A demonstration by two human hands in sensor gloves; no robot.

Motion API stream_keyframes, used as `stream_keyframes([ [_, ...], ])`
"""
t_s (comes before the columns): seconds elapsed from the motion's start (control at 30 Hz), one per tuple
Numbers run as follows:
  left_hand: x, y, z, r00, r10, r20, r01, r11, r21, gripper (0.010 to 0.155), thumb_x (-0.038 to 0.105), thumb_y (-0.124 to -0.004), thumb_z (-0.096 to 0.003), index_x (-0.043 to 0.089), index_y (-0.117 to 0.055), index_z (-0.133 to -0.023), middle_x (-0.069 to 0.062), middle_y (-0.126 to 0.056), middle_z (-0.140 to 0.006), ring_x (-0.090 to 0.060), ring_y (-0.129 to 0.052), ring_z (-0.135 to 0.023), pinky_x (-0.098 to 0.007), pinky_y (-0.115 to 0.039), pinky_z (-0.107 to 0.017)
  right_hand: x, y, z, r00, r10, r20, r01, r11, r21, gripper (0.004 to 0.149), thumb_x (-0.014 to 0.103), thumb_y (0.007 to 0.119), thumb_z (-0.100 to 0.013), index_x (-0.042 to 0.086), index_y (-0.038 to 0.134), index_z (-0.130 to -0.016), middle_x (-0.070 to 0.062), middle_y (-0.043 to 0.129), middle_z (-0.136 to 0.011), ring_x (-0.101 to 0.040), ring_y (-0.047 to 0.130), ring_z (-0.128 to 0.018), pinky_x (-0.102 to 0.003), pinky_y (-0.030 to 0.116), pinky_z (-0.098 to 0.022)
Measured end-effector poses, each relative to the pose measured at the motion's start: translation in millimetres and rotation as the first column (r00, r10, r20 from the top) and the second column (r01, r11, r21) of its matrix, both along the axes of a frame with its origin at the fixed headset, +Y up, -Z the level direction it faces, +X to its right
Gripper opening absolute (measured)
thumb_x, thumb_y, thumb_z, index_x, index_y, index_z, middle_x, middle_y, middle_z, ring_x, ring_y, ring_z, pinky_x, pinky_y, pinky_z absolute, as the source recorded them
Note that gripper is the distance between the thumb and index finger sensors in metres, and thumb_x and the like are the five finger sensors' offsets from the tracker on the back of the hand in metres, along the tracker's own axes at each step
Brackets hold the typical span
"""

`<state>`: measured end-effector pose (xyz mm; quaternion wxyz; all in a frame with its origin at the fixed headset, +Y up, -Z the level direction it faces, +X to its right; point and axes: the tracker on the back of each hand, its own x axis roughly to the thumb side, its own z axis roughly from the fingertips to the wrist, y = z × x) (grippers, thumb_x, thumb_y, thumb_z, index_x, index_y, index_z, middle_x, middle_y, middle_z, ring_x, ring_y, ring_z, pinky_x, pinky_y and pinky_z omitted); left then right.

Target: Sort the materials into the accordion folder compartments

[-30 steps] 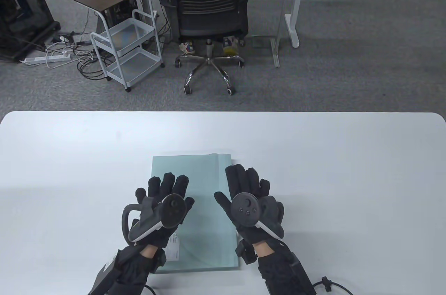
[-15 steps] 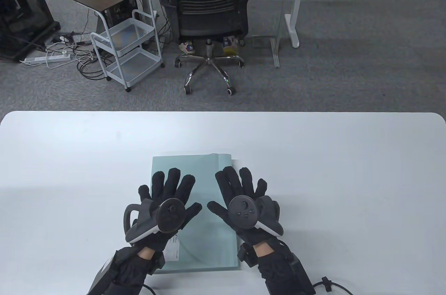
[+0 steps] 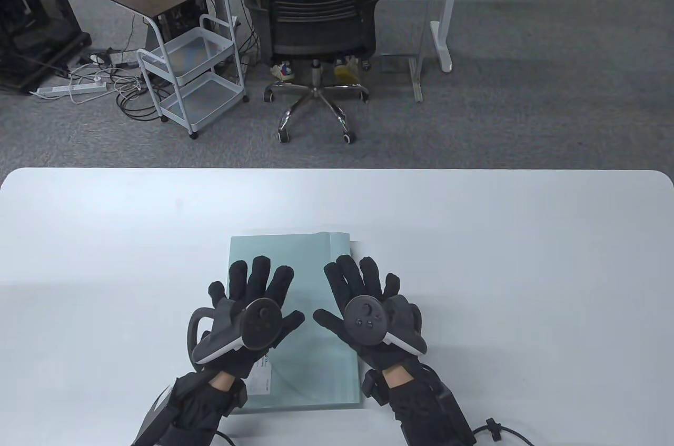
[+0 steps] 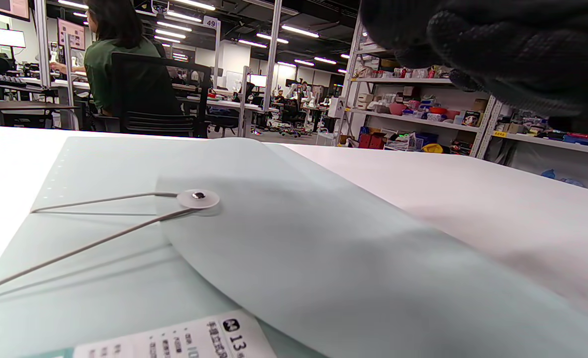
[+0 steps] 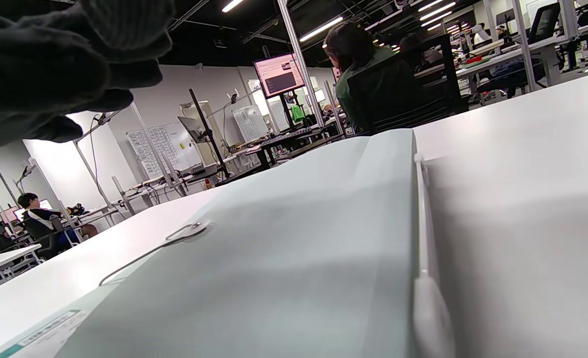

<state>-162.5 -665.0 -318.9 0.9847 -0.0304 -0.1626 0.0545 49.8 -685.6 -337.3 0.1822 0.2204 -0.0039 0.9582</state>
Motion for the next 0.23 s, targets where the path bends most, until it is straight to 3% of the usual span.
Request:
stream_keyframes([
  [0.23, 1.3, -1.1, 0.1, 1.000, -0.009, -0.002, 0.009, 1.000, -0.008, 0.078, 0.056, -0.057, -0.0703, 0.018, -0.016, -0.126, -0.028, -0.012, -0.131, -0.068, -0.014, -0.112, -0.089, -0.026, -0.065, 0.3, -1.4, -1.2, 1.000, -0.005, 0.002, 0.005, 1.000, -0.001, 0.073, 0.055, 0.047, -0.063, 0.023, 0.008, -0.116, -0.011, -0.003, -0.124, -0.055, 0.003, -0.107, -0.079, 0.012, -0.058],
])
